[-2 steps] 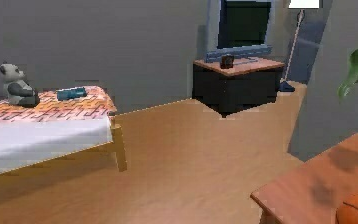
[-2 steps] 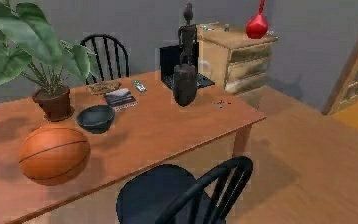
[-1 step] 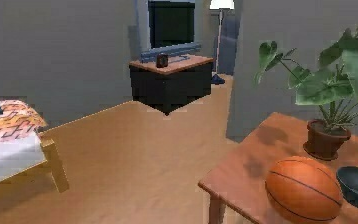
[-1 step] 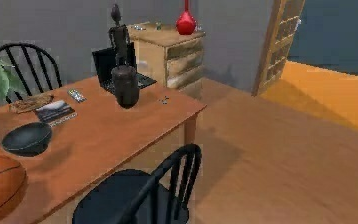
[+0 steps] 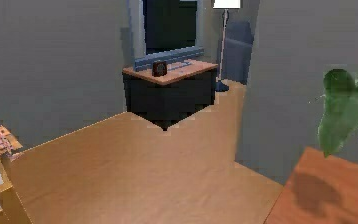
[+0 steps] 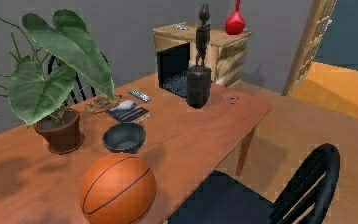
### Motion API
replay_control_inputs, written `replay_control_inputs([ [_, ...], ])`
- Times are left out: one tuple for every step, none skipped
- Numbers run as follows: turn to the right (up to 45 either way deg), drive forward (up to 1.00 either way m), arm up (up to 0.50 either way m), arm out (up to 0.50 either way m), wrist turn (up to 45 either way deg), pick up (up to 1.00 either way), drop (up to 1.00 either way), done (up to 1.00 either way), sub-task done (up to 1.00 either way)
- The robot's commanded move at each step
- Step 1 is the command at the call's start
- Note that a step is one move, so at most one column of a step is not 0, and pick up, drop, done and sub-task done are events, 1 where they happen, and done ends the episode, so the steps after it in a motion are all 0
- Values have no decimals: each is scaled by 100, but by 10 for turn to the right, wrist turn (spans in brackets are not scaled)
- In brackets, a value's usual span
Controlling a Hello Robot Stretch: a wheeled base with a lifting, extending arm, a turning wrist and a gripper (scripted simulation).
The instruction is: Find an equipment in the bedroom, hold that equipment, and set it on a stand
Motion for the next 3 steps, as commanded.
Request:
replay_control_inputs([
  [-150, 0, 0, 0, 0, 0, 0, 0, 0],
  [0, 0, 50, 0, 0, 0, 0, 0, 0],
  [0, 0, 38, 0, 0, 0, 0, 0, 0],
])
